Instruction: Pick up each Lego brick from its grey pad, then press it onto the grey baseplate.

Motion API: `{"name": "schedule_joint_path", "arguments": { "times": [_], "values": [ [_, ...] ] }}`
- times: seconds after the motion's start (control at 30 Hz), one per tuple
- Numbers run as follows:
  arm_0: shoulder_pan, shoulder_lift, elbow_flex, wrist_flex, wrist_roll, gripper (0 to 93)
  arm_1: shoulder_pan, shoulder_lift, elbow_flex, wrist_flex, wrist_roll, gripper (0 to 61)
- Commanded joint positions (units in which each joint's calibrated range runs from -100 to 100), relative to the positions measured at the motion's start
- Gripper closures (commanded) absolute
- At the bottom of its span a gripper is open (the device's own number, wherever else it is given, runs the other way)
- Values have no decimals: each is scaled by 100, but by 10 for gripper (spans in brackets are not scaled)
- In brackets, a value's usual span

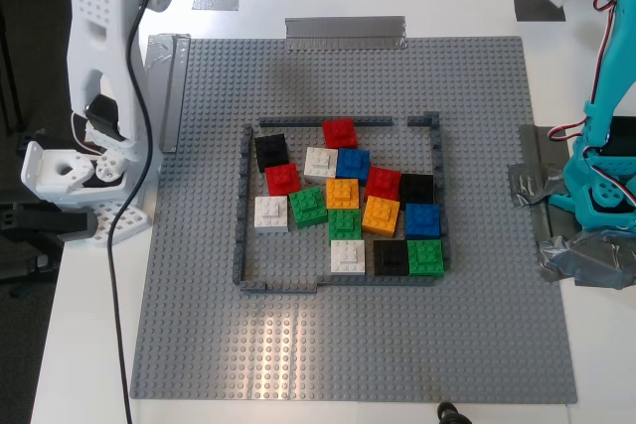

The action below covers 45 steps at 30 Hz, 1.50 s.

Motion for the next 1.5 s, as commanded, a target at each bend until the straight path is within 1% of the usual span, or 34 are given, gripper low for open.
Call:
{"name": "schedule_joint_path", "arguments": {
  "times": [0.0,0.1,0.3,0.37,0.5,0.6,0.83,0.9,0.97,1.13,1.27,1.47],
  "values": [
    [-150,-926,178,70,-29,927,697,-1876,1400,34,-845,612],
    [-281,-1493,927,70,-9,927,1110,-2339,2158,188,-1173,612],
    [-912,-2789,3103,70,-14,927,1973,-3155,3666,319,-1803,612],
    [-1202,-3235,3790,70,-19,927,2329,-3352,4082,294,-1905,613],
    [-1811,-4171,4864,70,-24,927,3047,-3721,5021,-105,-1866,613],
    [-2297,-4814,5415,70,-24,927,3497,-3841,5571,-519,-1783,613],
    [-3480,-6162,6851,70,-29,927,4019,-3953,6528,-1927,-1524,613],
    [-3705,-6471,7094,70,-39,927,4070,-3953,6727,-2301,-1495,613],
    [-3864,-6729,7221,-142,-219,927,4106,-3927,6908,-2684,-1514,613],
    [-4242,-6849,7248,-907,-307,927,4041,-3790,7142,-3091,-1553,613],
    [-4815,-6849,7275,-939,-356,927,4026,-3618,7151,-3131,-1563,613],
    [-5431,-6849,7447,-834,-986,927,4135,-3489,7115,-2871,-1612,613]
  ]
}}
